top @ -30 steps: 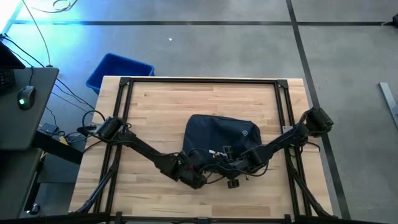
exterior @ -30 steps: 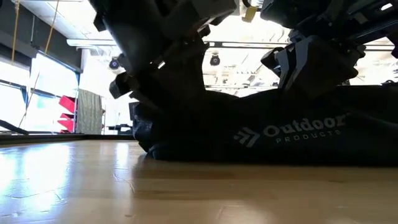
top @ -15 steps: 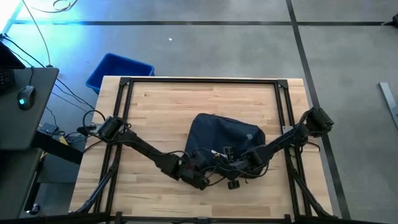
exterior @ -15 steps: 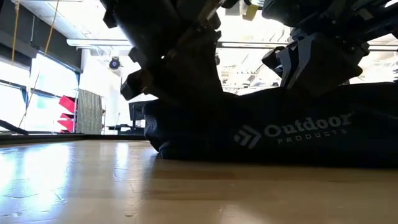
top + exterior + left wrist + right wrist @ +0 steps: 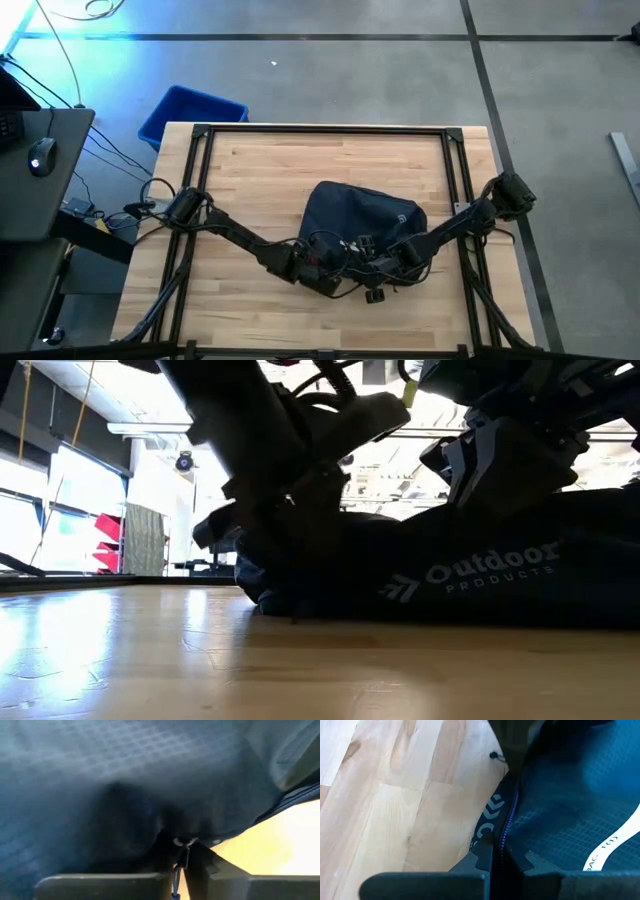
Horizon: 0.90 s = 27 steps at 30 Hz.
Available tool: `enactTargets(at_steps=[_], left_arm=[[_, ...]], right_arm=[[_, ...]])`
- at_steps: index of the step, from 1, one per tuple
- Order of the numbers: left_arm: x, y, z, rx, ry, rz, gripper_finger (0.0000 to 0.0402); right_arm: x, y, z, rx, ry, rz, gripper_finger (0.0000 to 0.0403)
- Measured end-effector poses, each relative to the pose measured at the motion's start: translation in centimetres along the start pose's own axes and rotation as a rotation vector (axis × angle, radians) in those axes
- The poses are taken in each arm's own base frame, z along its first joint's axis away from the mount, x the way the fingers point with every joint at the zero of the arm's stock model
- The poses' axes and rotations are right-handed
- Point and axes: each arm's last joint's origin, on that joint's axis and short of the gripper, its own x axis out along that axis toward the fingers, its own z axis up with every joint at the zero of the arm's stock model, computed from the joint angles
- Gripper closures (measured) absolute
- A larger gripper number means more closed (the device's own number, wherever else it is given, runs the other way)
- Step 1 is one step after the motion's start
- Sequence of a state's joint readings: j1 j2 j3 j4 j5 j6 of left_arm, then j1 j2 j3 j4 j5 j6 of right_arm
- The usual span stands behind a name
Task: Unpack backpack
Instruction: Open the blue backpack
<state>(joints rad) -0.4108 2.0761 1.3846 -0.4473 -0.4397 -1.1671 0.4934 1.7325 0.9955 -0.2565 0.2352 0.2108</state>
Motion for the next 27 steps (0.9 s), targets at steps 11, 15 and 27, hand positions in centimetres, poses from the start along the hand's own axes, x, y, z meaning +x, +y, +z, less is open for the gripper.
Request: enactTargets(at_steps=[11, 15, 27], left_arm=[[-3.7, -0.6, -2.3, 0.181, 0.115, 0.171, 0.0401], [-5.9, -0.6, -4.3, 0.18, 0.136, 0.217, 0.0401], [-9.2, -1.6, -8.0, 0.109, 0.117, 0.177, 0.0401]], right_arm=[[-0.2, 0.6, -0.8, -0.037, 0.068, 0.001, 0.0403], [-0.3, 0.8, -0.9, -0.057, 0.071, 0.002, 0.0403], [0.5, -2.5, -0.6, -0.432, 0.1, -0.06, 0.0403]])
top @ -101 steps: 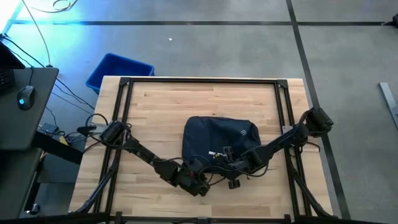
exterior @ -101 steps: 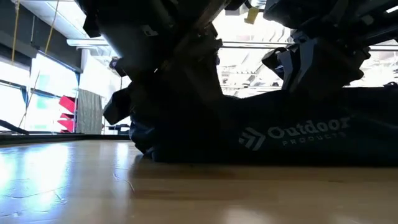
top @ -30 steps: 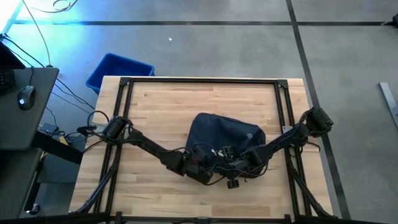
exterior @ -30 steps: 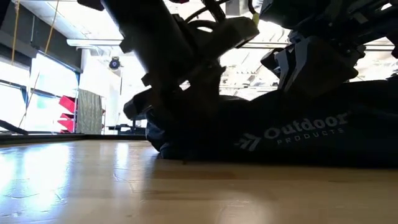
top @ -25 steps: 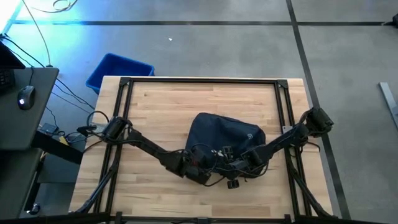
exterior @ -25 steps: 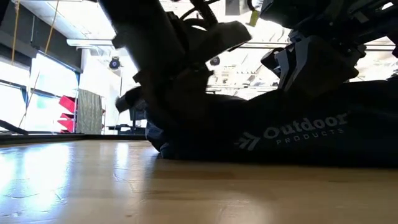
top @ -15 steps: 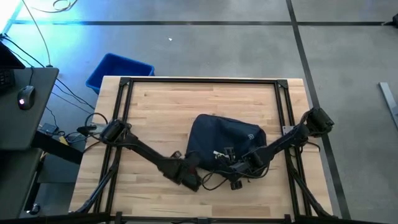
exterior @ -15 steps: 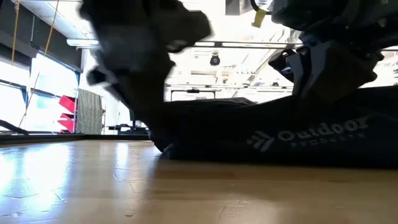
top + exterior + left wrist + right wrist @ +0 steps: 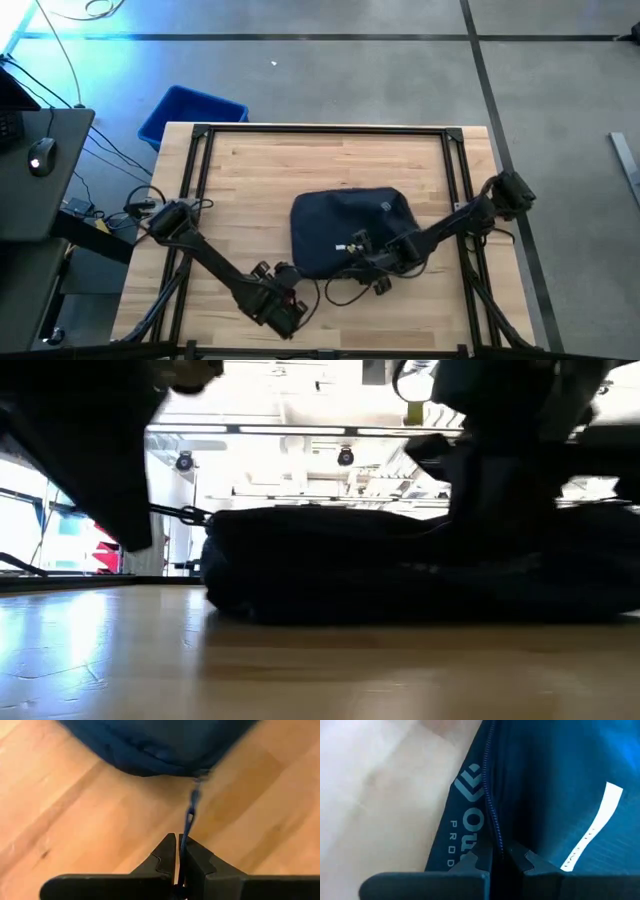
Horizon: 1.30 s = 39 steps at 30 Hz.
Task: Unpack backpack
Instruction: Open the blue backpack
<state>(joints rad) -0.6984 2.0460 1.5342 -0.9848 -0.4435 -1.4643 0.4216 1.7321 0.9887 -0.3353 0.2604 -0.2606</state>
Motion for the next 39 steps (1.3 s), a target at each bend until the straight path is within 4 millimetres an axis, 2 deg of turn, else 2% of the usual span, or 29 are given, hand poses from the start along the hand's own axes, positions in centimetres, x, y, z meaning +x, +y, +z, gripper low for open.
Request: enactTargets(at_steps=[3, 8, 13, 16, 20, 24, 26, 29, 32, 39], left_arm=[[-1.0, -0.6, -0.1, 0.032, -0.02, -0.037, 0.0401], [-1.8, -1.2, 0.7, 0.065, -0.06, -0.064, 0.0401], [-1.8, -1.5, 2.0, 0.075, -0.08, -0.081, 0.0401], [-1.5, -1.5, 2.8, 0.083, -0.081, -0.089, 0.0401], [-1.1, -1.6, 3.7, 0.092, -0.088, -0.098, 0.0402], [-0.8, -1.5, 4.3, 0.084, -0.094, -0.092, 0.0401], [-0.7, -1.5, 4.6, 0.085, -0.1, -0.1, 0.0401], [-0.7, -1.7, 4.8, 0.083, -0.109, -0.121, 0.0401], [-0.7, -1.9, 5.0, 0.055, -0.111, -0.138, 0.0401], [-0.9, -2.1, 5.0, 0.014, -0.112, -0.156, 0.0401]], right_arm=[[0.7, -2.6, -0.6, -0.076, 0.003, -0.034, 0.0403], [0.7, -6.2, -1.9, -0.033, 0.111, -0.09, 0.0396], [-0.6, -7.7, -2.1, -0.03, 0.274, -0.134, 0.0355], [-1.8, -8.3, -1.1, -0.01, 0.265, -0.141, 0.0314], [-3.8, -8.0, 0.0, 0.059, 0.193, -0.09, 0.0252], [-5.1, -6.5, 2.1, 0.071, -0.043, 0.105, 0.0207], [-5.1, -5.3, 3.3, 0.023, -0.129, 0.114, 0.0198], [-4.2, -3.9, 5.4, -0.06, -0.259, 0.041, 0.0195], [-2.5, -2.8, 6.7, -0.099, -0.332, -0.003, 0.0195], [2.5, -0.9, 6.4, -0.126, -0.233, -0.059, 0.0201]])
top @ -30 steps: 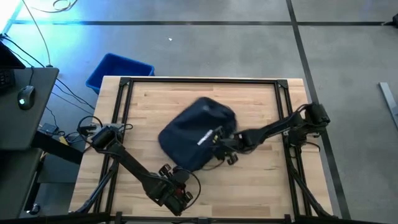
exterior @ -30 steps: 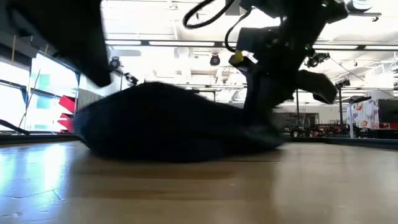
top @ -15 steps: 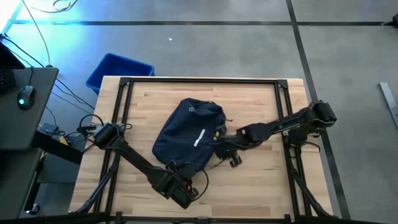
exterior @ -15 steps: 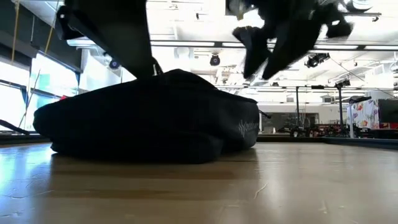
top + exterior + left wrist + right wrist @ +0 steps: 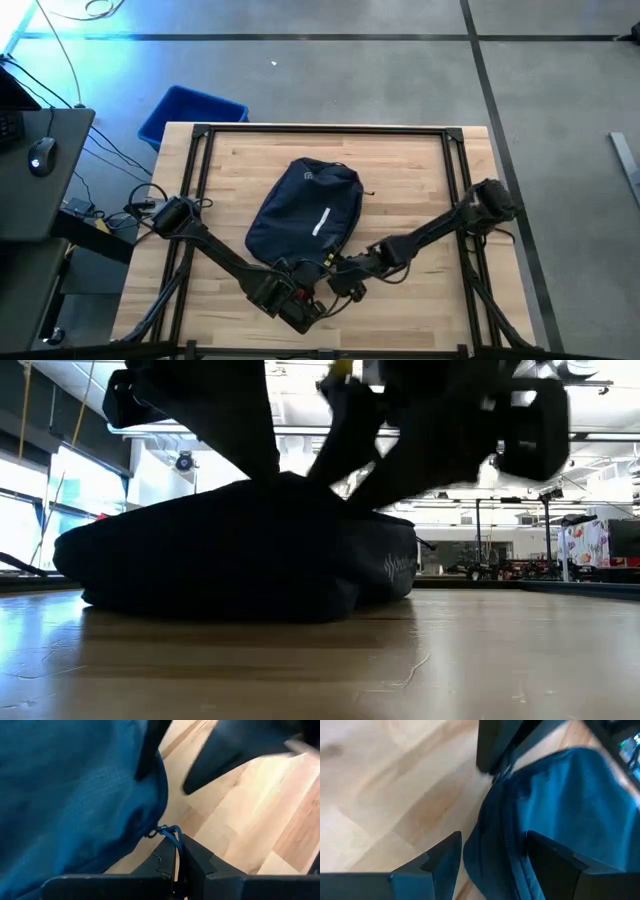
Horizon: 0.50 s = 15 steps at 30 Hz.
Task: Unpack backpack
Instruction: Open the blue backpack
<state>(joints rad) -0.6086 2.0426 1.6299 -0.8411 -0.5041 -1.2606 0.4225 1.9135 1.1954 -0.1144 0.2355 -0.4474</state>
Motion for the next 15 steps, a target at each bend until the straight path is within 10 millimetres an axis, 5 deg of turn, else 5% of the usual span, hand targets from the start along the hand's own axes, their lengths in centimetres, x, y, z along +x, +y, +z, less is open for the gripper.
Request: enactTargets(at_steps=[3, 8, 15], left_arm=[[0.0, 0.0, 0.0, -0.006, -0.002, -0.003, 0.0401], [-0.1, 0.5, -0.2, -0.025, 0.013, 0.053, 0.0401], [-0.2, 3.1, -1.8, -0.027, 0.069, 0.282, 0.0401]], right_arm=[[1.0, 0.5, -0.3, 0.017, 0.012, 0.005, 0.024], [1.1, 0.5, -0.3, 0.111, 0.014, -0.001, 0.0376], [0.1, 1.5, -0.7, 0.169, 0.117, 0.013, 0.04]])
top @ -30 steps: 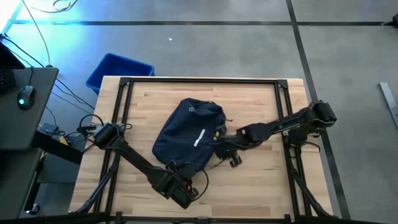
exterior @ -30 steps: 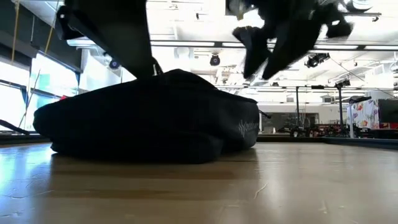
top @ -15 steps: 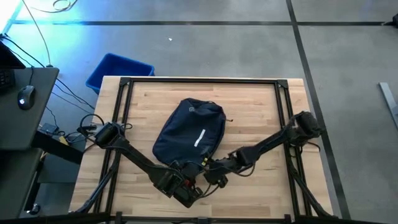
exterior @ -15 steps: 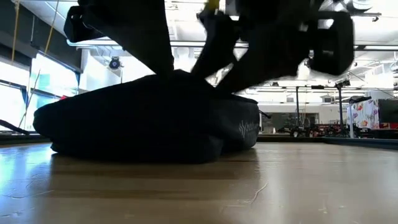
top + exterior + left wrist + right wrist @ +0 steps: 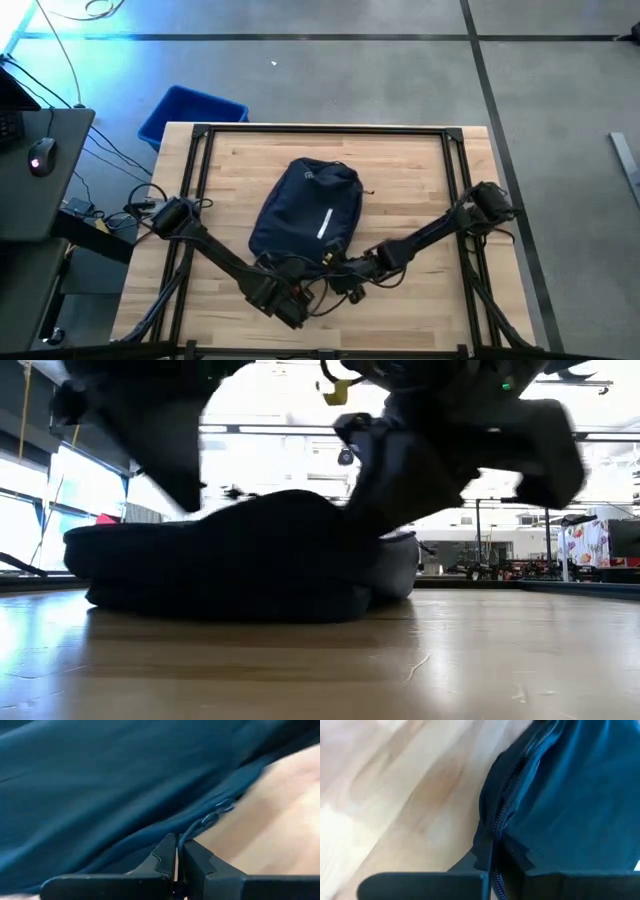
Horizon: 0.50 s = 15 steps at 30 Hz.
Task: Unpack backpack
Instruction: Open the blue backpack
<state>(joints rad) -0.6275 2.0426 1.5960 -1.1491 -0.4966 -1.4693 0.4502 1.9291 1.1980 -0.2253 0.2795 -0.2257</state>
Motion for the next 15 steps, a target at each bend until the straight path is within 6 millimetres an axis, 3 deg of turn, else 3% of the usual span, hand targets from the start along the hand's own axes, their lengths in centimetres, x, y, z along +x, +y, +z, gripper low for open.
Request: enactTargets(at_steps=[9, 15], left_arm=[[1.0, 1.6, -3.3, 0.007, 0.079, 0.108, 0.0401], [-0.3, 2.9, -4.8, 0.007, 0.119, 0.21, 0.0401]], right_arm=[[-2.4, 1.0, -1.0, -0.016, 0.158, -0.026, 0.0402], [-4.0, 0.8, -2.6, -0.043, 0.327, -0.053, 0.0403]])
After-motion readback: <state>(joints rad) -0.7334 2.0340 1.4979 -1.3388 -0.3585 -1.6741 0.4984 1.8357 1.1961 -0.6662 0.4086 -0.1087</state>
